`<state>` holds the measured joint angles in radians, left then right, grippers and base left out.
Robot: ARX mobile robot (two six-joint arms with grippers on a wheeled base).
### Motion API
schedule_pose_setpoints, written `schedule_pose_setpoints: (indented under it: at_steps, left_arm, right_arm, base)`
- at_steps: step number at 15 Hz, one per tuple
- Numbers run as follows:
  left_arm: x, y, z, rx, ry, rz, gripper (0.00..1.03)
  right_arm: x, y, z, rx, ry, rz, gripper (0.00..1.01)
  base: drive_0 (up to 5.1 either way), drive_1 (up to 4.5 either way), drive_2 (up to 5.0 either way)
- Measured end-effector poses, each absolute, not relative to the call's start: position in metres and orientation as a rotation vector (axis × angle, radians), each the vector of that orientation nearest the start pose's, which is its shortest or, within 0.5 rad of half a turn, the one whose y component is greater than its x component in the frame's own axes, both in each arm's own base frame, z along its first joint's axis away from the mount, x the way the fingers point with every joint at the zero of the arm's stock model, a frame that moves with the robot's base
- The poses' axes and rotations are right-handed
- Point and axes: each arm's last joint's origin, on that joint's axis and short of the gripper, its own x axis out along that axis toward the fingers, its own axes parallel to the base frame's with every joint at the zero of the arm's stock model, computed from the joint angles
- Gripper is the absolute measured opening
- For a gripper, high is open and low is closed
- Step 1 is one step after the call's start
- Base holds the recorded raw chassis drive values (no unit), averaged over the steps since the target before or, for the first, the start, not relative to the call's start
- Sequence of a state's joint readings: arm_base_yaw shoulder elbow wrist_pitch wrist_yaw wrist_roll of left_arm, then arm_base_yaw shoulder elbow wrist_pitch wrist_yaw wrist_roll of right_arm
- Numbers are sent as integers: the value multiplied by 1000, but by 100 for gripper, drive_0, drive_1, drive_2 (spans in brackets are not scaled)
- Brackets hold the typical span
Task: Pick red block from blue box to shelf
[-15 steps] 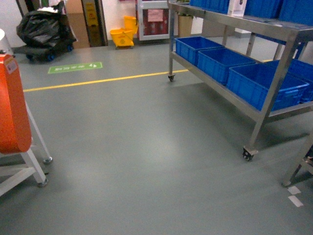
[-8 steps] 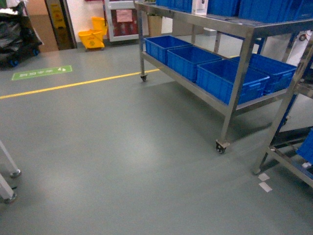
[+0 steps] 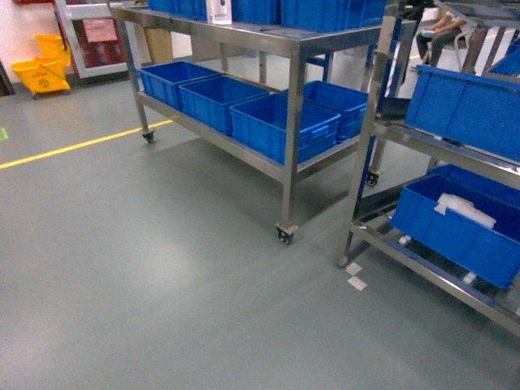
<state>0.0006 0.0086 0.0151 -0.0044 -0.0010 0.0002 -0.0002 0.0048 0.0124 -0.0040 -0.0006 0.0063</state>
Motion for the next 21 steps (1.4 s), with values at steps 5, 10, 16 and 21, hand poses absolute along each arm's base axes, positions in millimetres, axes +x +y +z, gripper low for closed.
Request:
schedule_pose_setpoints:
  at_steps: [5,10,16,21]
  left_arm:
    - [97,0,168,0,-2,2,98]
    - [97,0,168,0,-2,2,98]
    - [97,0,168,0,-2,2,98]
    - [97,0,168,0,-2,2,98]
  right_arm:
    - [97,0,167,6,-4,0,29]
    - [97,0,167,6,-4,0,29]
    - [97,0,167,6,-4,0,29]
    - [97,0,167,6,-4,0,29]
  base:
    - [-147,-147,-147]
    - [-151,-151,-151]
    - [-154,-154,-154]
    - [-151,-151,-151]
